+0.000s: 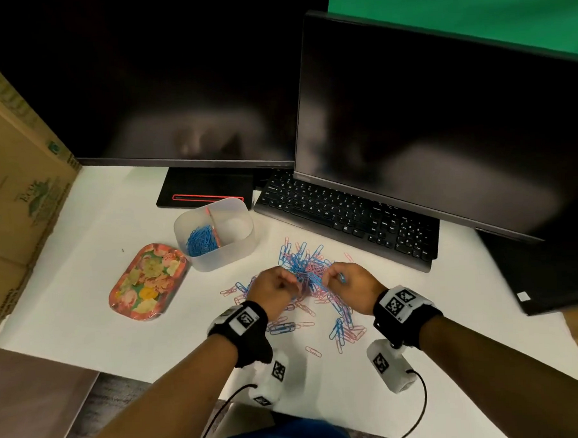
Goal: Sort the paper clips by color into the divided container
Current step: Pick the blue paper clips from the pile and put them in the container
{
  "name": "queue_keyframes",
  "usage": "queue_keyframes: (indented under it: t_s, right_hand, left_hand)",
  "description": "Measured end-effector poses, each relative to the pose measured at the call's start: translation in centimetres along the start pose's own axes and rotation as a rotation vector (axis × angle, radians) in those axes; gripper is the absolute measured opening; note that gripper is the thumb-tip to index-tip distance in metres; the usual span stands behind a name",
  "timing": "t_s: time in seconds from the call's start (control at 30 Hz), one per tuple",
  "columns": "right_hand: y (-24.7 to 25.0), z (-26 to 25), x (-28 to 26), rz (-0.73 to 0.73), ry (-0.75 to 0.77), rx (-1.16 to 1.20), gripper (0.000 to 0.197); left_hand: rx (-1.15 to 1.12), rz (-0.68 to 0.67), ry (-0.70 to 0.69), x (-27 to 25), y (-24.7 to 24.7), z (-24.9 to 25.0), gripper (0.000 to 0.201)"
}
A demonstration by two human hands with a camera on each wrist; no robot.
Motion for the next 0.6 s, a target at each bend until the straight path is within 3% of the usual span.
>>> queue_keyframes:
  t_s: [0.1,0.17,0.27,0.43,0.6]
  right_hand:
    - [-1.2,-3.7,0.8,-0.049,0.014,0.155,0.020]
    - [-2.8,-6.0,1.7,-0.118,-0.058,0.316,0.017]
    - [-5.9,-9.1,3.8,-0.228,-0.144,0.494,0.017]
    - [-10.2,-13.9,8.5,-0.172,-0.186,0.423,0.021]
    - [-12.4,-17.2,11.3,-0.152,-0.195,0.197,0.014]
  left_hand:
    - [-0.402,-0.022,0.140,-0.1,2.2,-0.2,0.023]
    - [-0.665,-0.027,0.178,-0.2,4.0,-0.3,0.029]
    - [-0.927,0.023,0.212,-0.2,7.6,-0.6,0.023]
    - [-1.018,0.210,0.273,0.2,14.2,-1.4,0.023]
    - [-0.766,0.316,0.368,1.9,17.1,-2.0,0.030]
Point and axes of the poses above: each hand's wrist, its own x-axis towards the middle knuckle, its own y-axis out of the back of the hand, z = x × y, the point moved 6 cm from there along x, towards the middle knuckle, and after that the axes turned 14 degrees about x, right-handed, at the moved point
